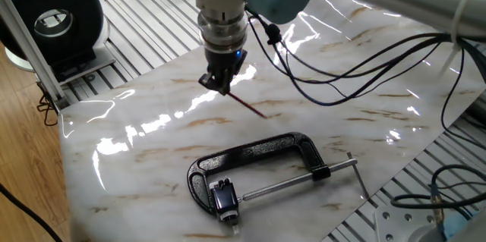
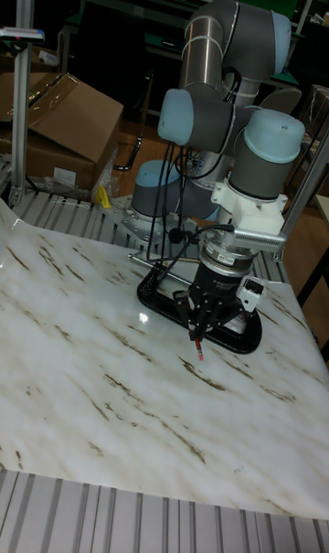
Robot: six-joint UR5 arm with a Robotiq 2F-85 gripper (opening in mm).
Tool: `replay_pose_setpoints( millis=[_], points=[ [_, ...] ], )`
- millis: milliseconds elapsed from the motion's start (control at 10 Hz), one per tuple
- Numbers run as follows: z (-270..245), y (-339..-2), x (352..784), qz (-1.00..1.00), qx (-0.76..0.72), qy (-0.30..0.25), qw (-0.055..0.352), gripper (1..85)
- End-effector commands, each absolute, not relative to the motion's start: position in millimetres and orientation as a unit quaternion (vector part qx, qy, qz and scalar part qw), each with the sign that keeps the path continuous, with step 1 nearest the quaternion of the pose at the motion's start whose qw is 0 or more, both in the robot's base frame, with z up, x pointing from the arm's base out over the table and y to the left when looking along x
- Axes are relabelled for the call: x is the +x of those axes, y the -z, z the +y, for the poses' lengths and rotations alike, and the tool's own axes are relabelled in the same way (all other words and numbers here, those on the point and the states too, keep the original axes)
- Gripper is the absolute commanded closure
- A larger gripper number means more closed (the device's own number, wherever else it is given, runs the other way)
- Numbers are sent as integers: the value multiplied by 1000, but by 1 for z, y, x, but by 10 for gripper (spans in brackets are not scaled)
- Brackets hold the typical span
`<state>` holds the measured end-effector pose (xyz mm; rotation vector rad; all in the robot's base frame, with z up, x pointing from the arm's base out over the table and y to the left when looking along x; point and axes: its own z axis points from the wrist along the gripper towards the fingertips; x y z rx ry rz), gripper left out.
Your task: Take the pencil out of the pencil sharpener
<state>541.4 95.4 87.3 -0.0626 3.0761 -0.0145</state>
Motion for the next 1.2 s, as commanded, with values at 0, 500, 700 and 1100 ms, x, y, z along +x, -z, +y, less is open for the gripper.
replay_pose_setpoints(
  millis=[0, 500, 700, 1100],
  points=[
    [80, -88, 550, 997, 52, 28, 49, 847],
    [-26, -66, 556, 999, -4, 7, 35, 847],
    [-28, -53, 561, 999, 9, -4, 44, 847],
    [-20, -51, 561, 999, 19, -20, 42, 700]
  ],
)
